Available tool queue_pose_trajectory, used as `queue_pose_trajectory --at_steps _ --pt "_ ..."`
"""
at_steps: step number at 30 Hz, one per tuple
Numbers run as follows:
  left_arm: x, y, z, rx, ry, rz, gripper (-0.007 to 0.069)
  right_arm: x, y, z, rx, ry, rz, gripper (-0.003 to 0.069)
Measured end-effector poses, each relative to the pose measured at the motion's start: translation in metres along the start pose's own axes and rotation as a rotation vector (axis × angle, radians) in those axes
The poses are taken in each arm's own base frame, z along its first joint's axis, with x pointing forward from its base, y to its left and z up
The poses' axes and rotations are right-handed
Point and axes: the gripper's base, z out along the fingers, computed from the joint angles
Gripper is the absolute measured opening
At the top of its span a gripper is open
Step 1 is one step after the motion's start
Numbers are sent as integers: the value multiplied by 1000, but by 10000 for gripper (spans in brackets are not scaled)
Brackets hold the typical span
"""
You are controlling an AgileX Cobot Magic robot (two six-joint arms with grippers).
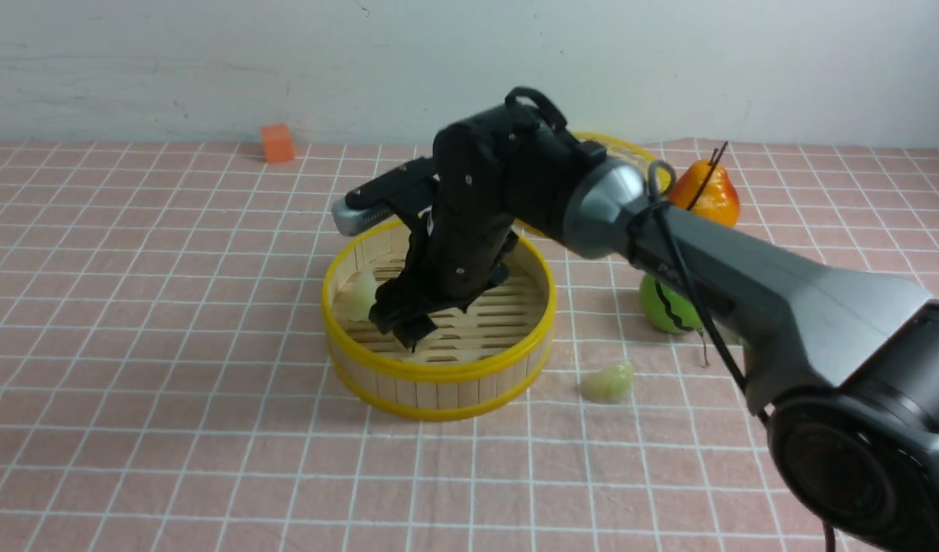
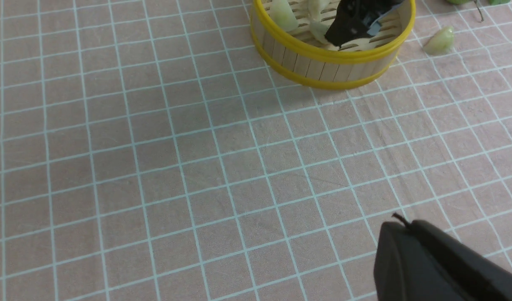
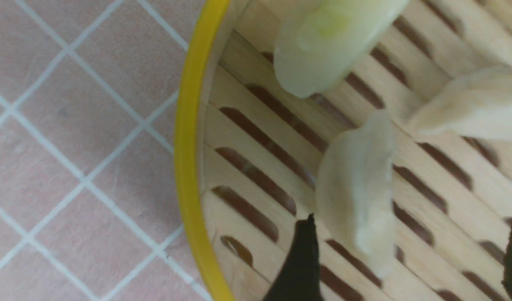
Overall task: Put the dumplings into the steamer on the table with the pink tablecloth.
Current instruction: 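Reach for and grasp a dumpling lying on the table beside the steamer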
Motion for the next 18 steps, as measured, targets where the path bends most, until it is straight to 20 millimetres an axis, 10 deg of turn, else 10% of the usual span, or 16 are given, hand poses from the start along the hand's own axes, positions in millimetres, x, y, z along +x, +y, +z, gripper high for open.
queue_pose_trajectory --at_steps 10,18 --pt "-3 0 0 5 -29 2 -13 -1 -8 -142 129 -153 -4 566" --pt "-6 -1 0 16 -64 2 -13 53 -13 -147 128 24 49 472"
